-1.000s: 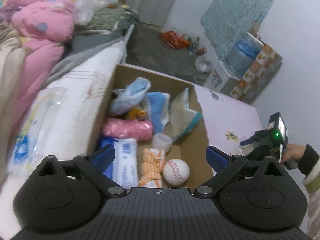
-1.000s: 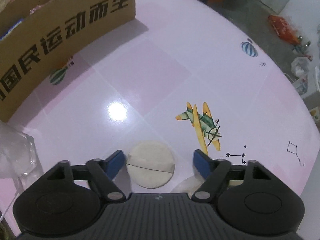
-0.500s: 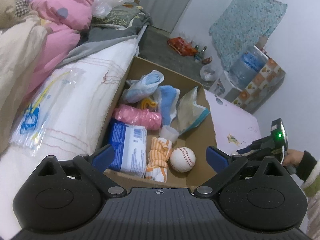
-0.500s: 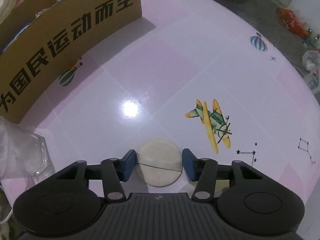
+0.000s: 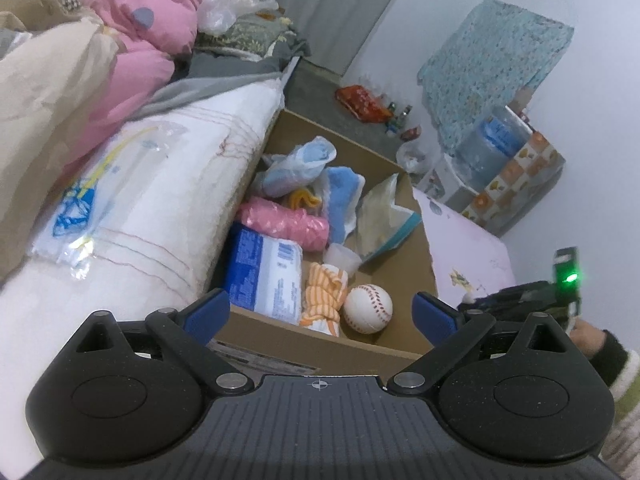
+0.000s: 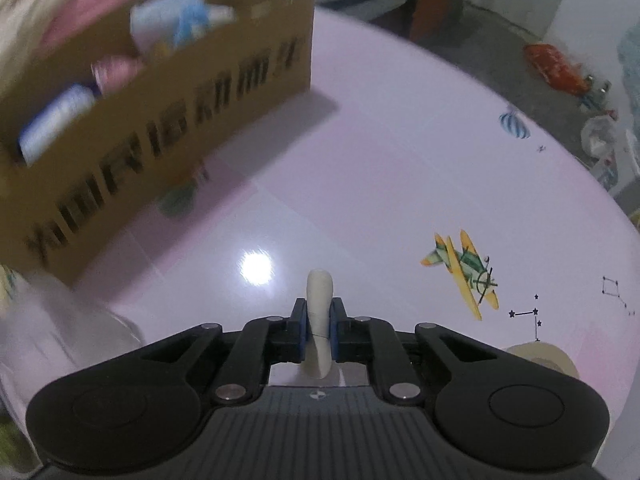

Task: Organize soft objects
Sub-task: 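Carry the cotton pad over the box and open the right gripper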

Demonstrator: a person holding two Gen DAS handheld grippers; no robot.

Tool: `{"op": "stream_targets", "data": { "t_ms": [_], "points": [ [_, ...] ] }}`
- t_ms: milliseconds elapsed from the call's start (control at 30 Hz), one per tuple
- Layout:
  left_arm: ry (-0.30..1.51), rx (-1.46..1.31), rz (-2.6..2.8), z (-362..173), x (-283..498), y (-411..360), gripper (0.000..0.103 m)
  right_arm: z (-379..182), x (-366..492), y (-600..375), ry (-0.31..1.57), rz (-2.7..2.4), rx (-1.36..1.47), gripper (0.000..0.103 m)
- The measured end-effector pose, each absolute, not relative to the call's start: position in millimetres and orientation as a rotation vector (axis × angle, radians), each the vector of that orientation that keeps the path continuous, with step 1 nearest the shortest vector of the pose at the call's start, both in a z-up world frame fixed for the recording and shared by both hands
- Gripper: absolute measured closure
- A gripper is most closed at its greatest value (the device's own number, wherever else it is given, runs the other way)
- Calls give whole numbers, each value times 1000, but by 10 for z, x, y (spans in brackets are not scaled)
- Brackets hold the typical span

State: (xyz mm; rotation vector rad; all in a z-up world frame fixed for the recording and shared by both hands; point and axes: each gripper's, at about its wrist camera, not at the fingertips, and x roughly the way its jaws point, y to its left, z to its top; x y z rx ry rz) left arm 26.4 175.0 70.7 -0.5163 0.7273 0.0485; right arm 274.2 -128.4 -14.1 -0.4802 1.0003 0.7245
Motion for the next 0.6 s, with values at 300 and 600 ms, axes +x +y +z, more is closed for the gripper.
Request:
{"op": "stream_targets", "data": {
  "t_ms": [300, 600],
  "points": [
    [665, -514, 33, 690, 91, 1881, 4, 906, 2175, -936, 805, 968, -229, 103],
    [641, -528, 34, 612, -25, 2029, 4, 581, 2052, 150, 1006, 1093, -408, 103]
  ]
}}
